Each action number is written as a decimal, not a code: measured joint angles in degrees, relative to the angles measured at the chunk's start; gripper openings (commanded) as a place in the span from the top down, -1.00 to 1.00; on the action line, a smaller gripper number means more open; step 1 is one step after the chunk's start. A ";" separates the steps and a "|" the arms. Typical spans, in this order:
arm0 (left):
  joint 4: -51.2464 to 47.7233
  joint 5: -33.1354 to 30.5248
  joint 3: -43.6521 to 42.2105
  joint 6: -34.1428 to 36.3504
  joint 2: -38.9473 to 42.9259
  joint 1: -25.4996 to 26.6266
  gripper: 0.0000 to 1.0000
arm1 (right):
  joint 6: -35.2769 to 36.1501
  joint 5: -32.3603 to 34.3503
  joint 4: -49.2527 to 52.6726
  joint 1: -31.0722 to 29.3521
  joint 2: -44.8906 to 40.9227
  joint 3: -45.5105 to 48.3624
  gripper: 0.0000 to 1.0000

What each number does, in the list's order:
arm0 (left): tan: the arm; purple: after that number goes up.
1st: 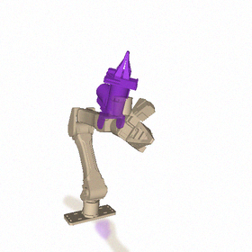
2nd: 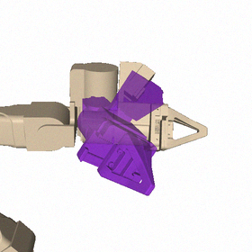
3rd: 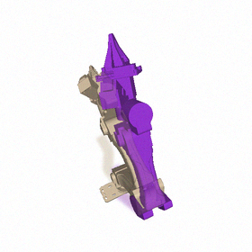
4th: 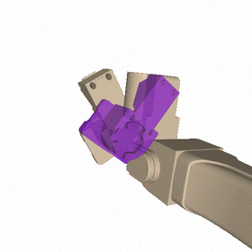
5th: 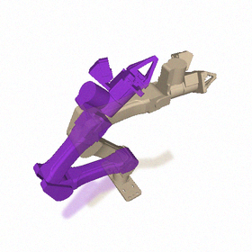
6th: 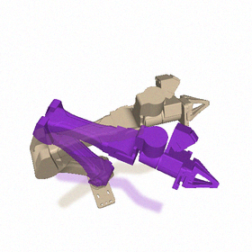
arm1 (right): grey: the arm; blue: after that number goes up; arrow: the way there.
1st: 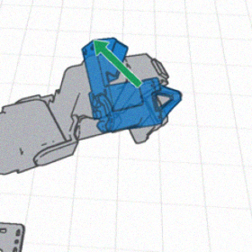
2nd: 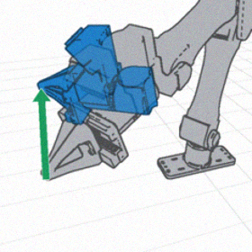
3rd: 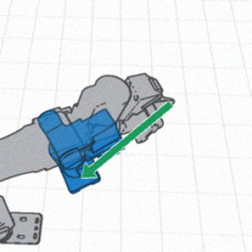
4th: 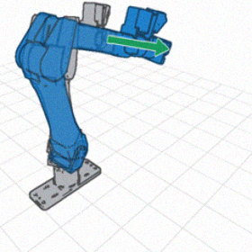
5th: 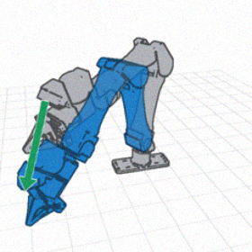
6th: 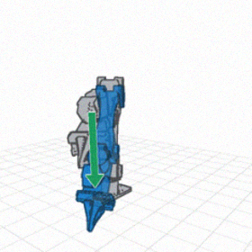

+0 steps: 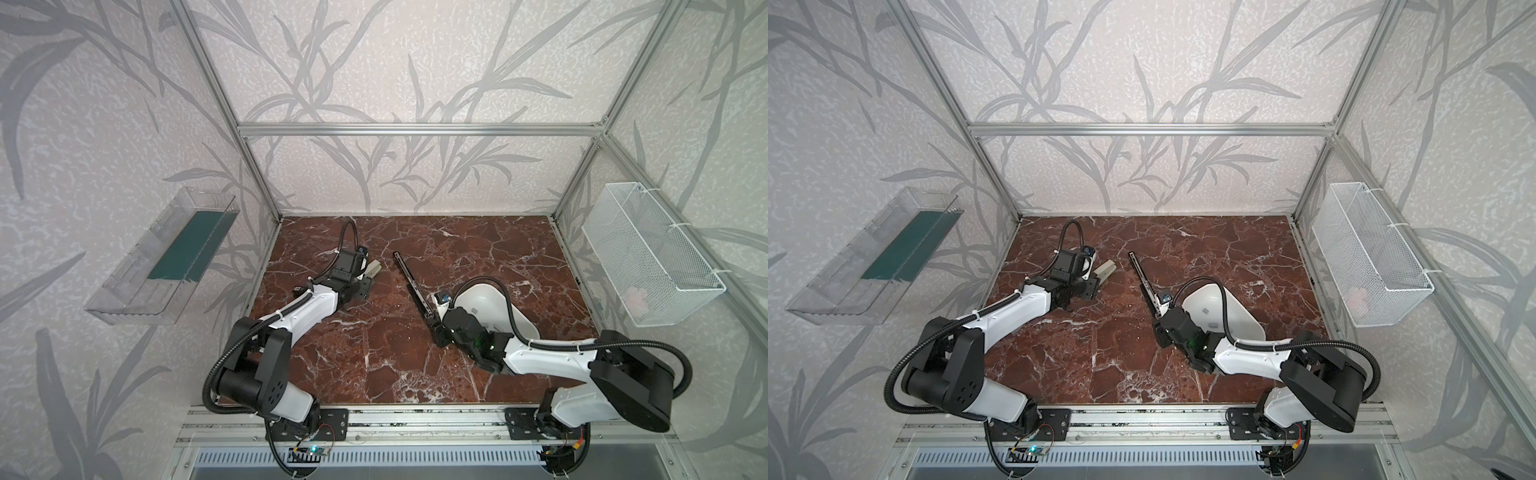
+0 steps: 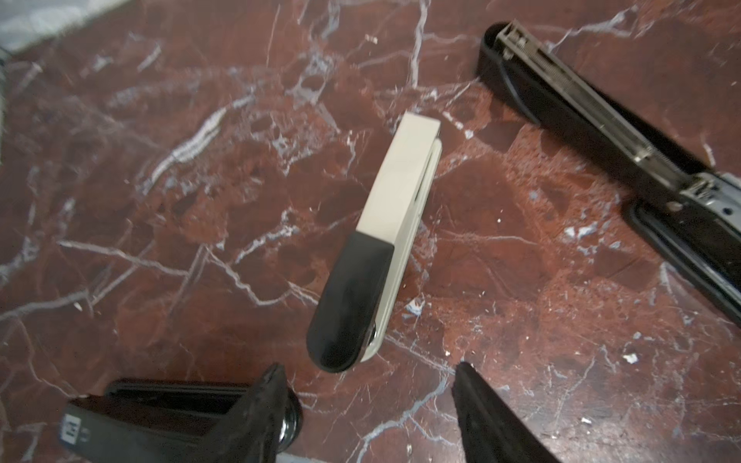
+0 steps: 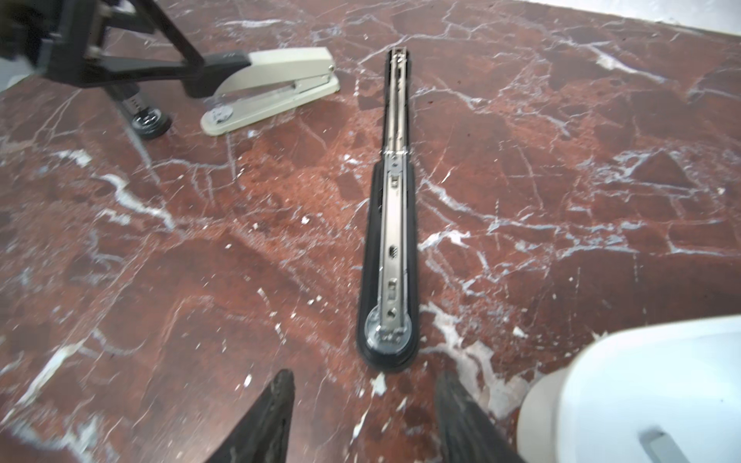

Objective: Load the staples into the stapler

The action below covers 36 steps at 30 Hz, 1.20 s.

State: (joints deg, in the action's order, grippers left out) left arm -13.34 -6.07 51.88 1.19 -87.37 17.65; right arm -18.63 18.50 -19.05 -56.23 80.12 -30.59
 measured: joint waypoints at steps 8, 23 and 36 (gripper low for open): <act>-6.93 1.18 7.26 -1.33 -6.95 -0.37 -0.32 | -0.46 0.57 2.67 -6.88 -3.08 1.99 -0.17; -16.26 8.94 18.82 -1.57 -16.96 -1.14 -0.03 | -0.33 1.09 2.89 -9.60 -2.95 2.05 -0.17; -4.55 26.62 5.88 -8.59 -6.82 8.61 0.02 | 0.90 1.16 1.25 -9.60 -3.82 3.80 -0.15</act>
State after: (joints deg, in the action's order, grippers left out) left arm -17.89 20.56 57.76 -7.40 -94.19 26.26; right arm -17.74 19.66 -17.80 -65.82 76.29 -26.79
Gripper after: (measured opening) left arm 0.492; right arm 0.574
